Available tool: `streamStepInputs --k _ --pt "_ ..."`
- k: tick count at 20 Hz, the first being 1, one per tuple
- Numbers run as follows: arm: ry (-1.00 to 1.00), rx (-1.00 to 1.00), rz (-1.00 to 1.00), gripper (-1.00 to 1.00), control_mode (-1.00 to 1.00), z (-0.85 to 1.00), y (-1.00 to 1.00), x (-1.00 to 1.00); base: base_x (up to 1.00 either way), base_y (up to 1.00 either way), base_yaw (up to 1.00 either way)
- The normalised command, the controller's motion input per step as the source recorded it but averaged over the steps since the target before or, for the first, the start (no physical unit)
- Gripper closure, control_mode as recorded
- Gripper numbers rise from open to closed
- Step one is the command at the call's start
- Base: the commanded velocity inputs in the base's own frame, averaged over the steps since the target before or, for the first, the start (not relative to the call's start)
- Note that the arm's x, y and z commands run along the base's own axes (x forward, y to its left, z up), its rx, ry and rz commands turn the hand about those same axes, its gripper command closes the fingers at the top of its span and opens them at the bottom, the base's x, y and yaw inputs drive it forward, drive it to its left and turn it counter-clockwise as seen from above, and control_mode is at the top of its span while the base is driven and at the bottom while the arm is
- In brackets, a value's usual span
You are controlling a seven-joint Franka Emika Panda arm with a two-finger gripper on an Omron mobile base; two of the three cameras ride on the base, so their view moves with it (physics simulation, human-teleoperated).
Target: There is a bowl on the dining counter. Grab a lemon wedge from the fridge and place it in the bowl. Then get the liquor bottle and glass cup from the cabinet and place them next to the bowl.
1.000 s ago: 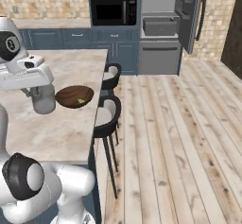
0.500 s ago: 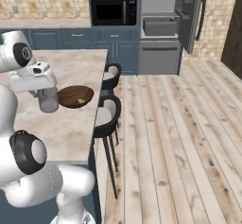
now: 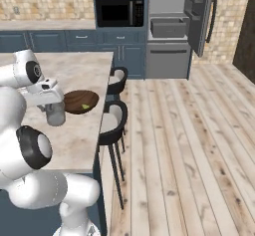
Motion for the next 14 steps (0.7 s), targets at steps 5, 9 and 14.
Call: streamStepInputs --k 5,9,14 --pt "0.00 0.00 0.00 1.00 -1.00 -0.50 0.27 0.26 0.00 0.00 0.00" --pt "0.00 0.00 0.00 1.00 -1.00 -0.38 0.27 0.41 0.00 0.00 0.00" --pt "0.00 0.00 0.00 1.00 -1.00 -0.27 0.19 0.37 0.00 0.00 0.00"
